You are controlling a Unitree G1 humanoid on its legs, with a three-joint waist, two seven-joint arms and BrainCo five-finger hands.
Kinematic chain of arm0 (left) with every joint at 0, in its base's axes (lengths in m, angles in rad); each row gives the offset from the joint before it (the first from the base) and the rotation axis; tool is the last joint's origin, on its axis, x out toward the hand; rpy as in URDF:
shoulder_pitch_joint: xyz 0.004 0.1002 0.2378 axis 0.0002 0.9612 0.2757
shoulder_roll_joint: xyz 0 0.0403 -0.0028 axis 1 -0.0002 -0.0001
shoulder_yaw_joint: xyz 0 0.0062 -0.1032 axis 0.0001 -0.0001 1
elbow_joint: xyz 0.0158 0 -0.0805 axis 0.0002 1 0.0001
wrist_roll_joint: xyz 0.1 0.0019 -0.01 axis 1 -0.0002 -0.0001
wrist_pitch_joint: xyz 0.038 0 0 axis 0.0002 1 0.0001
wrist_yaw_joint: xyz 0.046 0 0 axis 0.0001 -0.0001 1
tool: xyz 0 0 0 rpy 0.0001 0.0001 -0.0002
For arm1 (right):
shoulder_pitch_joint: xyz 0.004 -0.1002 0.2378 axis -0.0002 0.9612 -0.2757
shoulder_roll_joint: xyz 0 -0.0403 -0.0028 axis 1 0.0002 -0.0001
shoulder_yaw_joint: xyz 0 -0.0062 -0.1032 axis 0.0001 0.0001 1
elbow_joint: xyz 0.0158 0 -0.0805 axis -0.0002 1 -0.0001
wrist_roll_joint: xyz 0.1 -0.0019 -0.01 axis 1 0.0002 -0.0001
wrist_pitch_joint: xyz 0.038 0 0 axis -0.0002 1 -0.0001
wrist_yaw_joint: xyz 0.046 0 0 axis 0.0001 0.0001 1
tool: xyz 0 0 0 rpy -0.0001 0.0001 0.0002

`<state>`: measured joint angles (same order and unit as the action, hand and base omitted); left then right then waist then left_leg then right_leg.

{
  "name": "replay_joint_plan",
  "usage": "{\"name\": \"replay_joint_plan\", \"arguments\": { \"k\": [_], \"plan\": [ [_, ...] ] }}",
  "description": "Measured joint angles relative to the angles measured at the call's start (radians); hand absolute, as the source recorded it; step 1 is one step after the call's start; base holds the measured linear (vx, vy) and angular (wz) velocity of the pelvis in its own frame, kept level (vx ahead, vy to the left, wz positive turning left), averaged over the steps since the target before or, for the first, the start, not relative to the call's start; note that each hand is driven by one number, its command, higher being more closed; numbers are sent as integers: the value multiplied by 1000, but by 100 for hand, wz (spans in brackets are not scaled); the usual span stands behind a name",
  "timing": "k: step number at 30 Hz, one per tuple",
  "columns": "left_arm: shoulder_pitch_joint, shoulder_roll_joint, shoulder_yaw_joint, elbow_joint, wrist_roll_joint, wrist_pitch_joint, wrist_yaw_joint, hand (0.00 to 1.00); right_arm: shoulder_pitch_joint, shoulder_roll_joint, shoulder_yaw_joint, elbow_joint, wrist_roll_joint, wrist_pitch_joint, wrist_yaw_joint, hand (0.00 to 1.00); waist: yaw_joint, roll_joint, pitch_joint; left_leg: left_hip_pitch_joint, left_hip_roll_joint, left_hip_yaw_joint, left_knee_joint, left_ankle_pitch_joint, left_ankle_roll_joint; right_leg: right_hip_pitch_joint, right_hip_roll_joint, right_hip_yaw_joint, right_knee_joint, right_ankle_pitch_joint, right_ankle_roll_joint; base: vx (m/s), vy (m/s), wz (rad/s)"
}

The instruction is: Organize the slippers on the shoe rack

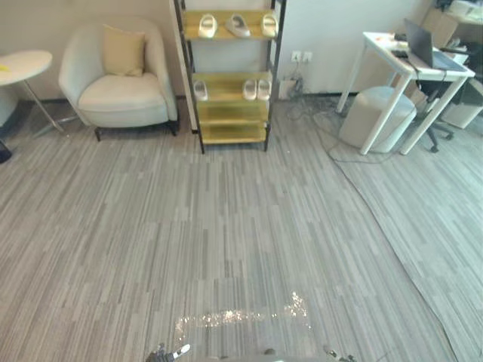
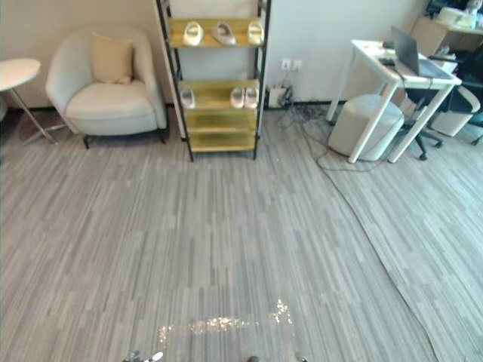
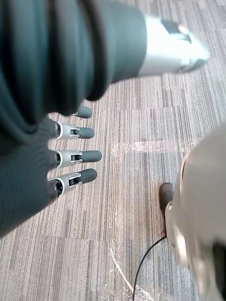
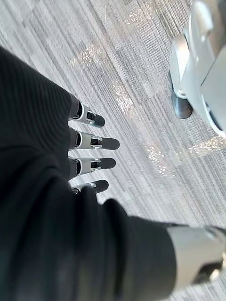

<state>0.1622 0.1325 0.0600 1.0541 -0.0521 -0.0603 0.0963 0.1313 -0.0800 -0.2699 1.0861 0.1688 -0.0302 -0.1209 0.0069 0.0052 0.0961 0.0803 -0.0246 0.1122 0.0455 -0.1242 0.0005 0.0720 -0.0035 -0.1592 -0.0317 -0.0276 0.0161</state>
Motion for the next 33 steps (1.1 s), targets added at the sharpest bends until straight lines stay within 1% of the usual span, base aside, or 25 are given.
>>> {"name": "replay_joint_plan", "arguments": {
  "k": [1,2,6,8,11,14,24,26,27,28,29,30,31,32,33],
  "plan": [
    [-18,-6,1,0,2,0,-1,0,-16,-1,-2,0,-1,0,1,0,-1,9,22,18,0,10,-12,0,-1,20,2,3,-19,5,2,101,1,-7],
    [-28,-9,2,0,2,0,-1,0,-26,-2,-3,0,-1,0,1,0,-2,12,31,29,0,12,-16,0,-2,33,2,2,-29,6,4,109,-1,-7],
    [-43,-10,1,0,5,-2,-4,0,-57,1,-5,0,-6,0,2,0,-2,10,33,38,1,14,-28,-1,-12,43,5,0,-46,8,9,57,-12,-1],
    [-46,-10,-1,0,10,-2,-7,0,-76,12,-5,0,-14,0,2,0,-1,7,35,48,2,15,-29,-4,-18,57,5,-4,-53,7,29,0,0,0],
    [-54,-9,-2,-1,11,-2,-8,0,-95,39,-5,-1,-22,0,5,0,2,5,48,62,2,15,-33,-5,-19,70,5,-9,-56,6,31,0,0,0],
    [-54,-7,-2,-1,12,-2,-8,0,-105,41,-4,0,-49,1,11,0,2,3,51,62,2,15,-40,-5,-19,67,5,-18,-56,6,31,-38,-21,2],
    [-58,-6,-3,-1,12,-2,-6,0,-112,40,-2,0,-50,1,11,0,3,2,62,57,6,24,-45,-6,-20,58,9,-20,-57,6,30,-25,-21,-2],
    [-62,-2,-3,-1,11,-2,-6,0,-114,42,-1,-1,-50,0,11,0,4,-4,69,47,11,37,-35,-14,-30,53,13,-20,-56,1,21,-16,-41,-8],
    [-71,4,-3,-1,11,-2,-6,0,-115,45,-1,-1,-50,0,11,0,5,-10,76,18,20,41,22,-46,-42,41,15,-25,-39,-11,2,10,-53,-5],
    [-76,5,-2,-2,11,-2,-6,0,-113,43,-1,-2,-49,0,10,0,8,-6,84,-25,41,48,122,-95,-56,29,21,-30,-8,-35,-8,26,-55,-4],
    [-77,5,-2,-2,11,-2,-6,0,-113,42,-1,-3,-48,-1,9,0,8,-4,86,-37,47,54,153,-108,-64,28,23,-31,-2,-45,-12,39,-44,2],
    [-82,14,-1,-5,11,-1,-7,0,-113,42,-1,-8,-48,-1,6,0,9,-11,97,-103,71,101,320,-124,-84,29,18,-31,10,-71,-22,33,-76,1],
    [-85,6,20,-28,10,-1,-6,0,-108,38,0,-12,-48,-4,4,0,9,-7,104,-181,117,147,533,-121,-80,43,21,-32,33,-94,-30,22,-67,1],
    [-83,2,26,-32,10,-1,-6,0,-107,37,0,-14,-47,-5,4,0,9,-4,105,-191,126,152,560,-120,-79,47,23,-32,36,-97,-32,65,-65,-6],
    [-72,-19,62,-56,10,-1,-6,0,-92,36,0,-44,-42,-8,-1,0,18,17,119,-250,184,184,756,-70,-45,87,30,-32,49,-123,-43,94,-6,-2]
  ]
}}
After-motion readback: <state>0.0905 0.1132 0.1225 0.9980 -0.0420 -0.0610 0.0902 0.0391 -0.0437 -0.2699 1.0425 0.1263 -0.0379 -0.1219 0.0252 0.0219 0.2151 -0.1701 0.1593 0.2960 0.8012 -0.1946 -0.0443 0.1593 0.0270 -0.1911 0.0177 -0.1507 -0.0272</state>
